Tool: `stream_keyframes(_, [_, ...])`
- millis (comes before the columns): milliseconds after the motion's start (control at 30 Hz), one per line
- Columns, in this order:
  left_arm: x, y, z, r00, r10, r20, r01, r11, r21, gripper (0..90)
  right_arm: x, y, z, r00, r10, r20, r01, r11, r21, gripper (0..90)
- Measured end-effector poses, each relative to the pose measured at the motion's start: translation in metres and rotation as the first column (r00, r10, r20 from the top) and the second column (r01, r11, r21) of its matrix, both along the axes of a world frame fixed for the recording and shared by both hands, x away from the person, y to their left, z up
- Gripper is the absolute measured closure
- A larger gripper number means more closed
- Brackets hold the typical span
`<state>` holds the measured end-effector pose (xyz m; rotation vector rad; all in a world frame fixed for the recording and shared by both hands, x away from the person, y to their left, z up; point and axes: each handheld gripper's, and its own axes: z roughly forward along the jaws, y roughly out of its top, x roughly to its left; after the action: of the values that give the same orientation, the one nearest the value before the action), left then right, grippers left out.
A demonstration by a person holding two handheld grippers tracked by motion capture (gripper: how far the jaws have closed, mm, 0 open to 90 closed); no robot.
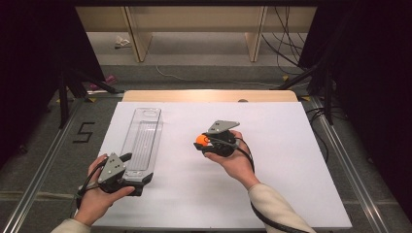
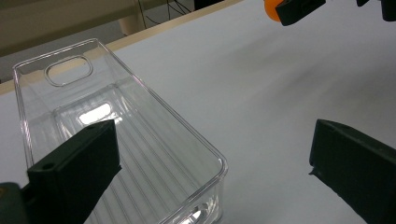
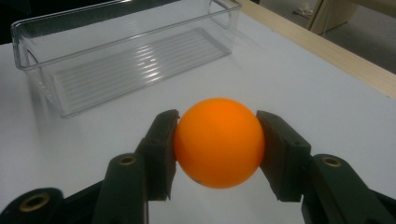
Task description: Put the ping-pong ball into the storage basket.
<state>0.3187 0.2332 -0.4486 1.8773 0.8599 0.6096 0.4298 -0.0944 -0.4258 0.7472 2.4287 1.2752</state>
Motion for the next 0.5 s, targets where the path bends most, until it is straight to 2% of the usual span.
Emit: stream_keyframes(500, [-0.0001, 0.0001, 0.0002, 1.0000, 0.000, -0.001, 0.000, 1.0000, -0.001, 1.2, 0.0004, 0.0049, -0.0006, 1.0000, 0.007, -0.002, -0.007, 1.0000, 0.000, 51.2])
